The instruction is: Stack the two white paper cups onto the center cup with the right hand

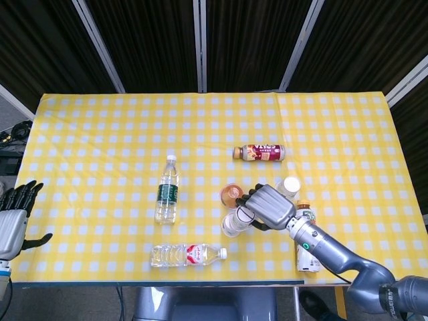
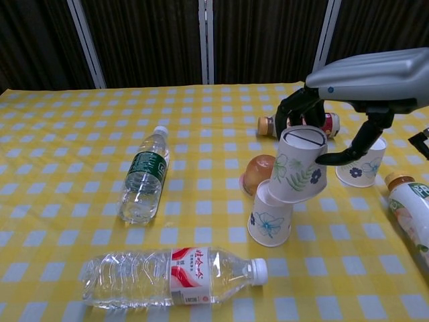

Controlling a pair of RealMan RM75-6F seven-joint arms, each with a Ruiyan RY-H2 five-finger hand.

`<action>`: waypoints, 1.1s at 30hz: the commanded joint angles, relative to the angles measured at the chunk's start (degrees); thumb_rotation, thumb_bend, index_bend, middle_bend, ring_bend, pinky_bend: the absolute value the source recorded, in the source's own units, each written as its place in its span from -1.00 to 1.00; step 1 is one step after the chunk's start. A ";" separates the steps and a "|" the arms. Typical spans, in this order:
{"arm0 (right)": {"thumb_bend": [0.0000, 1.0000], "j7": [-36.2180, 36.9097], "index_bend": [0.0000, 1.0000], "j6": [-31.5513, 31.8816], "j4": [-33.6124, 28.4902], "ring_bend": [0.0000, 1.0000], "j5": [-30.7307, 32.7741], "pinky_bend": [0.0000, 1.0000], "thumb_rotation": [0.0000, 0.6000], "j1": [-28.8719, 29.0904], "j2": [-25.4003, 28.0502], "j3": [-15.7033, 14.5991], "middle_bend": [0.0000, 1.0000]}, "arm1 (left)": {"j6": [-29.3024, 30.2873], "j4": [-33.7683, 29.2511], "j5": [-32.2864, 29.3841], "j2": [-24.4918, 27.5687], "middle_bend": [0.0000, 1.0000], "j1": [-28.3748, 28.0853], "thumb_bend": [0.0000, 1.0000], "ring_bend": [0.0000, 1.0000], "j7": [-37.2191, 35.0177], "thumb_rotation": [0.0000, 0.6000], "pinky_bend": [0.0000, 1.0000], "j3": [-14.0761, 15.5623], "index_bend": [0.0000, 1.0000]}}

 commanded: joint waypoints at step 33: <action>-0.66 1.12 -0.49 1.80 3.65 -0.30 -5.77 -0.35 1.00 -1.34 -2.72 -1.65 -0.53 | -0.50 -0.04 -0.62 0.04 -1.00 -0.31 -1.00 -1.00 0.21 1.00 -1.00 0.16 -1.00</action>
